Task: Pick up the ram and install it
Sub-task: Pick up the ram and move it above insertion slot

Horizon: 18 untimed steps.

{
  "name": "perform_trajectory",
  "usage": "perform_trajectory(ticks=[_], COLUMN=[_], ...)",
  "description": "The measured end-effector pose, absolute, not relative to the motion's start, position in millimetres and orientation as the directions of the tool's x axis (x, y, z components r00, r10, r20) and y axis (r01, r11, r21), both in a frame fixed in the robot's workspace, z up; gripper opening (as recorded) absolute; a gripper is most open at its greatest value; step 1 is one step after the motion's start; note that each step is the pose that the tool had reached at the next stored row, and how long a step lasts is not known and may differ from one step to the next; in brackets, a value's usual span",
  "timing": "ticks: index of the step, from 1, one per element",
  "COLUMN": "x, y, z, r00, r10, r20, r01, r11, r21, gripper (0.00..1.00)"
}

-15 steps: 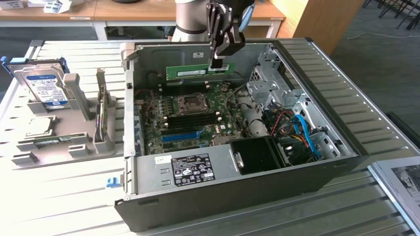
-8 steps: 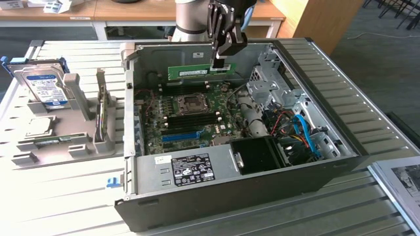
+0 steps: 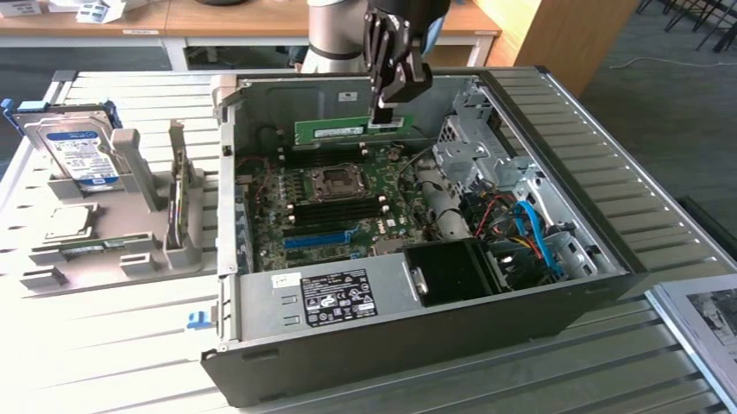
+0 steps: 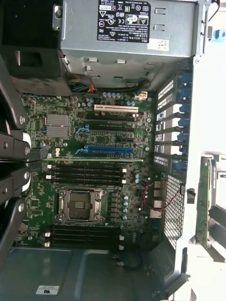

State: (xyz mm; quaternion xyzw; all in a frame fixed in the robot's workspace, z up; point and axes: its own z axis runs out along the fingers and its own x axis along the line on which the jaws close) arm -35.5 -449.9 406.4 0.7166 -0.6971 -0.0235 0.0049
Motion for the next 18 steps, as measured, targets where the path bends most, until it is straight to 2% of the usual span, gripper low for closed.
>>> perform_trajectory(ticks=[18], x=[-35], y=[-450], z=[384], r00=[0.027], r10=[-0.999], r20=[-0.028], r01=[-0.999], r11=[-0.028], r21=[0.040], gripper=[0.12])
